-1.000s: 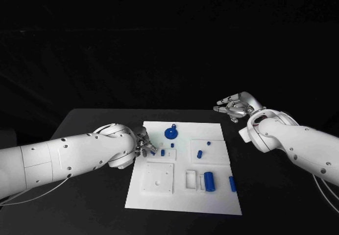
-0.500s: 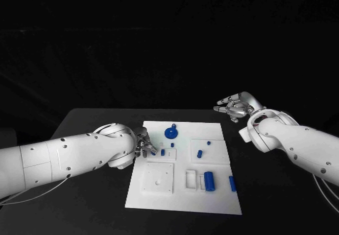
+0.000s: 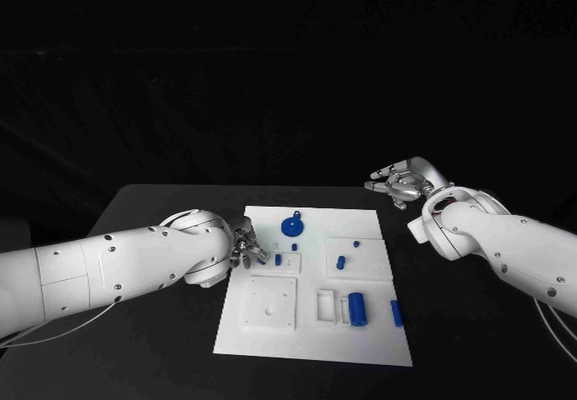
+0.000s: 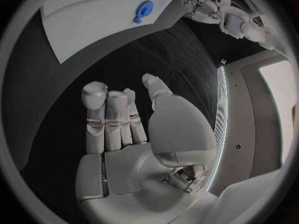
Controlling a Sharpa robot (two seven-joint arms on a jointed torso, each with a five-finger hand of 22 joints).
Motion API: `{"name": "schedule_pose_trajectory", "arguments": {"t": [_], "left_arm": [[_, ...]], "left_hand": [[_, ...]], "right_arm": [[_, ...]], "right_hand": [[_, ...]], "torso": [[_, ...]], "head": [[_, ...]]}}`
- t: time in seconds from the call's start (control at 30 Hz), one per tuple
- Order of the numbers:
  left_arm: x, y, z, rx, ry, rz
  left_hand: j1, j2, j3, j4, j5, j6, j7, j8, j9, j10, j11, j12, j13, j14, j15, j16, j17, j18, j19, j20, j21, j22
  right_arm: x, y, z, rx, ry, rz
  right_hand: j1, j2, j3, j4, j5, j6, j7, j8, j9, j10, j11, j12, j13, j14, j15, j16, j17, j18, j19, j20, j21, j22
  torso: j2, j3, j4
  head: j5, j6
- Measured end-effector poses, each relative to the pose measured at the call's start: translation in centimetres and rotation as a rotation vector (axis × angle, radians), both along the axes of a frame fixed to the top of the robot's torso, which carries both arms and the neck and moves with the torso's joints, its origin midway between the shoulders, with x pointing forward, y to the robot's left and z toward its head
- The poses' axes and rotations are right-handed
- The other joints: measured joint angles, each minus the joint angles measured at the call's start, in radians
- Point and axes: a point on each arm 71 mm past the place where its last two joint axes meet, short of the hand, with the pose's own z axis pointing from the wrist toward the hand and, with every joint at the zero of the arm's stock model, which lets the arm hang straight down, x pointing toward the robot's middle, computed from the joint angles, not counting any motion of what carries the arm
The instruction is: Assemble the parts on the task board
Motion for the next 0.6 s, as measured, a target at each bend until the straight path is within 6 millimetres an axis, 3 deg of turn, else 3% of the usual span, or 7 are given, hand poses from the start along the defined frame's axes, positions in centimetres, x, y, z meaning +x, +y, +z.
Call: {"name": "schedule_pose_trajectory", "arguments": {"t": [0.13, 0.17, 0.27, 0.33, 0.6], "left_arm": [[0.03, 0.05, 0.0, 0.005, 0.001, -0.001], [0.03, 0.06, 0.0, 0.006, 0.001, -0.002], [0.03, 0.06, -0.01, 0.008, 0.001, -0.002], [0.05, 0.05, -0.01, 0.009, 0.0, -0.003], [0.1, 0.04, 0.0, 0.013, 0.002, -0.004]], "left_hand": [[0.0, 0.0, 0.008, 0.007, 0.001, 0.001, 0.001, 0.016, 0.009, 0.002, -0.002, 0.007, 0.006, 0.004, -0.004, 0.0, -0.014, 0.0, 0.0, 0.0, 0.0, 0.0], [0.0, 0.0, 0.011, 0.011, 0.001, 0.001, 0.001, 0.01, 0.028, 0.002, -0.002, 0.008, 0.006, 0.004, -0.004, -0.001, -0.016, 0.0, 0.002, -0.002, 0.0, 0.0], [0.0, 0.0, 0.018, 0.018, 0.002, 0.001, 0.001, -0.037, 0.146, 0.002, -0.002, 0.008, 0.006, 0.004, -0.004, -0.007, -0.027, 0.0, 0.005, -0.006, -0.004, 0.0], [0.0, 0.0, 0.021, 0.02, 0.002, 0.001, 0.001, -0.056, 0.189, 0.002, -0.002, 0.008, 0.006, 0.004, -0.004, -0.007, -0.027, 0.0, 0.005, -0.013, -0.005, 0.0], [-0.007, 0.007, 0.021, 0.02, -0.008, 0.003, 0.003, -0.074, 0.212, 0.004, -0.004, 0.008, 0.008, 0.004, -0.004, -0.007, -0.013, 0.0, 0.005, -0.013, -0.005, 0.0]], "right_arm": [[0.0, 0.0, 0.0, 0.0, 0.0, 0.0], [0.0, 0.0, 0.0, 0.0, 0.0, 0.0], [0.0, -0.02, 0.0, 0.0, 0.0, 0.0], [0.0, -0.02, -0.01, 0.0, 0.0, 0.0], [0.0, -0.01, -0.01, 0.0, 0.0, 0.0]], "right_hand": [[0.0, 0.0, 0.0, 0.0, 0.0, 0.0, 0.0, 0.0, 0.0, 0.0, 0.0, 0.0, 0.0, 0.0, 0.0, 0.0, 0.0, 0.0, 0.0, 0.0, 0.0, 0.0], [0.0, 0.0, 0.0, 0.0, 0.0, 0.0, 0.0, 0.0, 0.0, 0.0, 0.0, 0.0, 0.0, 0.0, 0.0, 0.0, 0.0, 0.0, 0.0, 0.0, 0.0, 0.0], [0.0, 0.0, 0.0, 0.0, 0.0, 0.0, 0.0, 0.0, 0.0, 0.0, 0.0, 0.0, 0.0, 0.0, 0.0, 0.0, 0.0, 0.0, 0.0, 0.0, 0.0, 0.0], [0.0, 0.0, 0.0, 0.0, 0.0, 0.0, 0.0, 0.0, 0.0, 0.0, 0.0, 0.0, 0.0, 0.0, 0.0, 0.0, 0.0, 0.0, 0.0, 0.0, 0.0, 0.0], [0.0, 0.0, 0.0, 0.0, 0.0, 0.0, 0.0, 0.0, 0.0, 0.0, 0.0, 0.0, 0.0, 0.0, 0.0, 0.0, 0.0, 0.0, 0.0, 0.0, 0.0, 0.0]], "torso": [[0.0, 0.0, -0.0002], [0.0, 0.0, -0.0002], [0.001, 0.0, -0.0004], [0.001, 0.0, -0.0005], [0.001, 0.0003, -0.0007]], "head": [[0.0, 0.0], [0.0, 0.0], [0.0, 0.002], [0.0, 0.003], [0.0, 0.001]]}}
